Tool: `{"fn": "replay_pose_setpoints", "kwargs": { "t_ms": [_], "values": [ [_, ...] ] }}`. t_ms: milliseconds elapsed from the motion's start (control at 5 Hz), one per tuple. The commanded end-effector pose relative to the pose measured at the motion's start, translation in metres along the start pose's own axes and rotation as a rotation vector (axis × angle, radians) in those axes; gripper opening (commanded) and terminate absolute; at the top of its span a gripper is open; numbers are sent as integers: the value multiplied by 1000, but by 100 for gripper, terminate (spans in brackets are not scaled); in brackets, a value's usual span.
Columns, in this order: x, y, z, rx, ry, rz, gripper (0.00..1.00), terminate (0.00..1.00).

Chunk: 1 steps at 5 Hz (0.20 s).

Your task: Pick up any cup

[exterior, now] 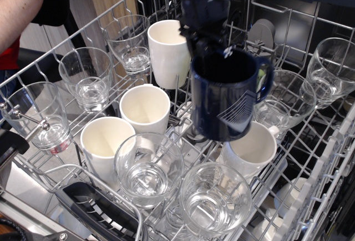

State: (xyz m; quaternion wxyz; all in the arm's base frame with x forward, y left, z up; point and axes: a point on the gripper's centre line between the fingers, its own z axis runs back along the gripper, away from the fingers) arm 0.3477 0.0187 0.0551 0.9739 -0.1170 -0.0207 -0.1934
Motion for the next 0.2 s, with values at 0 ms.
{"fn": "replay_pose_setpoints", "kwargs": {
  "t_ms": [0],
  "values": [
    [15, -8, 77, 102, -125, -57, 0, 100]
  ]
}}
